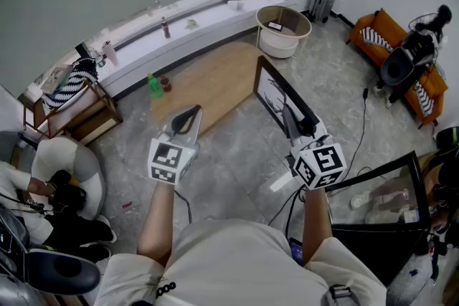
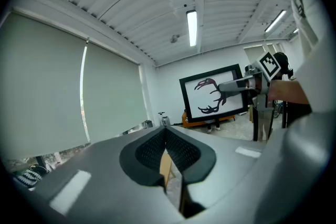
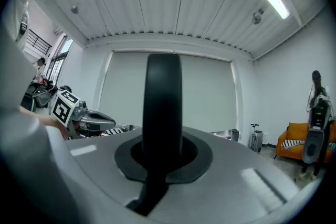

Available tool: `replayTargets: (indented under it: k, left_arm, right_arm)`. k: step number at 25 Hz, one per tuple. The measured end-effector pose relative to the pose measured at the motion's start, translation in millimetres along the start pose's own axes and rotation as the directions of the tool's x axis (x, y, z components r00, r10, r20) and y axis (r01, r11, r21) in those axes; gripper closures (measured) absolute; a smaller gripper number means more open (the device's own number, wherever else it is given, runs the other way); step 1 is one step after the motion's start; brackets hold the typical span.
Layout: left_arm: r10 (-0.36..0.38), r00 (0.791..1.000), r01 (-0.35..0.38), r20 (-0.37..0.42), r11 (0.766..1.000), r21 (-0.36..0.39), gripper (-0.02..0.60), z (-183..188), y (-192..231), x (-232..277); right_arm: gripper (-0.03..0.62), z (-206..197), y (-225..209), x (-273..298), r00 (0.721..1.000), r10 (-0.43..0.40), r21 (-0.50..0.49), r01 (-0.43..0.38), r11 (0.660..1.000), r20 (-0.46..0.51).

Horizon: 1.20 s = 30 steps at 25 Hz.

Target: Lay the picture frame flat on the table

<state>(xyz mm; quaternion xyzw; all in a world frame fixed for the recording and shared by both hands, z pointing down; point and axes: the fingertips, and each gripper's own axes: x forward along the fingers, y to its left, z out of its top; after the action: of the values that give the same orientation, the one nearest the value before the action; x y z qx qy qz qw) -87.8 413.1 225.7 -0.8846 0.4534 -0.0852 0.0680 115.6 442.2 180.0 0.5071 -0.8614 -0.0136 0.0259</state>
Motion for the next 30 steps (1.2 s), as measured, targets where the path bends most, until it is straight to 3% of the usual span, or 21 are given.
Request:
replayTargets:
  k: [14,21,30]
  left_arm:
    - [0.026,0.999,-0.026,-0.030,1.000,0.018,0.571,1.7,-24.4,11.6]
    - [0.038,0.998,-0.038,-0.046,0.999,0.007,0.571,-6.8,-39.2,16.4]
    - [0.041,0.999,-0.041,-0.032,0.999,-0.001,0.571,-14.0,-22.5,49.1]
  right_arm:
    - [0.582,-10.8,-25.5,-6.6,0.999,0.038,0.044,-0.037,0.998,-0.018]
    - [0.582,-20.6,-42.1,-10.9,0.999,0.018,0.025,-0.017,1.000,-0.027]
    - [0.582,-26.6,-62.5,15.8,1.000,0.011,0.036,-0.010,0.999,-0.022]
